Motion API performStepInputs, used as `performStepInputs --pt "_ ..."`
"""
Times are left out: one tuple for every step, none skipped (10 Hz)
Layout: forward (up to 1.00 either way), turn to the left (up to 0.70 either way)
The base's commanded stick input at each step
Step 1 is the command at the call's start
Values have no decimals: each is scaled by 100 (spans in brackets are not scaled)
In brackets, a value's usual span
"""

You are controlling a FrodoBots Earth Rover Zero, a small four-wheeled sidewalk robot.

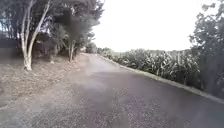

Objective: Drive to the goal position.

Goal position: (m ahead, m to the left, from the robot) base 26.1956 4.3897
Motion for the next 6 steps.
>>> performStepInputs --pt "8 1" --pt "7 1" --pt "7 1" --pt "7 1" --pt "7 1" --pt "8 1"
